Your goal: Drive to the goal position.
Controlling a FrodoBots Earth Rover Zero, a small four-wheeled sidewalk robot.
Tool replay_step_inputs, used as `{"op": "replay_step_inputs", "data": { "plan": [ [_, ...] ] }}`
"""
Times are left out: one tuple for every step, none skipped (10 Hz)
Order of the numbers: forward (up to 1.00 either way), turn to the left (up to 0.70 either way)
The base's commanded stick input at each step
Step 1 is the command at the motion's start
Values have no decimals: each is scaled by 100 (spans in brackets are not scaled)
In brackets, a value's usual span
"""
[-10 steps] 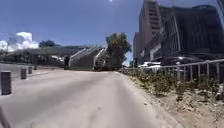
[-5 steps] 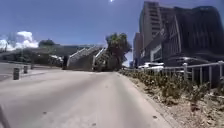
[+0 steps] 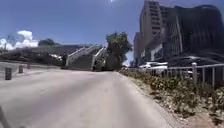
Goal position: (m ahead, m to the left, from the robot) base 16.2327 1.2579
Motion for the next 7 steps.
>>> {"op": "replay_step_inputs", "data": {
  "plan": [
    [45,0],
    [63,0],
    [70,0],
    [70,0],
    [70,0],
    [70,0],
    [70,0]
  ]
}}
